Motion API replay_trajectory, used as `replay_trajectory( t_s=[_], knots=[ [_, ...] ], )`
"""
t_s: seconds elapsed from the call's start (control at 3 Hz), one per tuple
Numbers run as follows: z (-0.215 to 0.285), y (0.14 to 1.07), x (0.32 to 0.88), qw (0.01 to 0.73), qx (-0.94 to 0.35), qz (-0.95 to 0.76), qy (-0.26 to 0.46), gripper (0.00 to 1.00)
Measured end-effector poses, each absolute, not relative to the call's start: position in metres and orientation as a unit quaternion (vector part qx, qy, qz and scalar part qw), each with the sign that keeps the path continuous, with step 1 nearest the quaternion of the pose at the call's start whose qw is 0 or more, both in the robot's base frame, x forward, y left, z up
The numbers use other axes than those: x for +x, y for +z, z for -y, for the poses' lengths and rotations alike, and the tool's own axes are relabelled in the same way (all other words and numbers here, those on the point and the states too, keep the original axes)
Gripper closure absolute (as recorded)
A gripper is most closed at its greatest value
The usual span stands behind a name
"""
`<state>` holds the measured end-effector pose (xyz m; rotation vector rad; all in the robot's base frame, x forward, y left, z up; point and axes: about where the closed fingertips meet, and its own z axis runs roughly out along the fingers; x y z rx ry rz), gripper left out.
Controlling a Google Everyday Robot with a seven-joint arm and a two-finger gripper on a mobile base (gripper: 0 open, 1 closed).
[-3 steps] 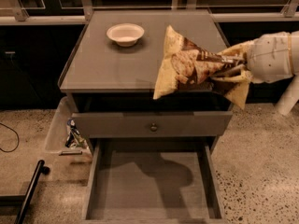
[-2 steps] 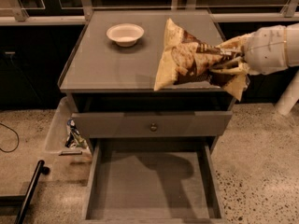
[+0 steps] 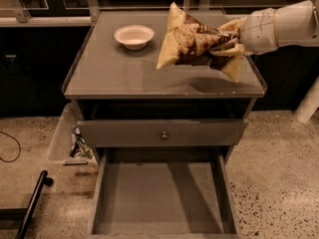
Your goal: Pick brown chip bag from middle drawer and place on counter
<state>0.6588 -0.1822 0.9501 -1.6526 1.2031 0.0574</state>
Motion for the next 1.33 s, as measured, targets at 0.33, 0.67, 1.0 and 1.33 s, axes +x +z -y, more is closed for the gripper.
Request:
replay_trajectory(
  t_s=[0.33,0.67,1.0,1.33],
  knots=[
    [0.176,0.943,0.692,0.512,-0.679,-0.526,0.015,1.00],
    [0.176,0.923,0.714,0.486,-0.667,-0.565,0.003,1.00],
    [0.174,0.904,0.726,0.465,-0.664,-0.585,-0.001,1.00],
    [0.173,0.888,0.730,0.449,-0.666,-0.595,0.003,1.00]
  ],
)
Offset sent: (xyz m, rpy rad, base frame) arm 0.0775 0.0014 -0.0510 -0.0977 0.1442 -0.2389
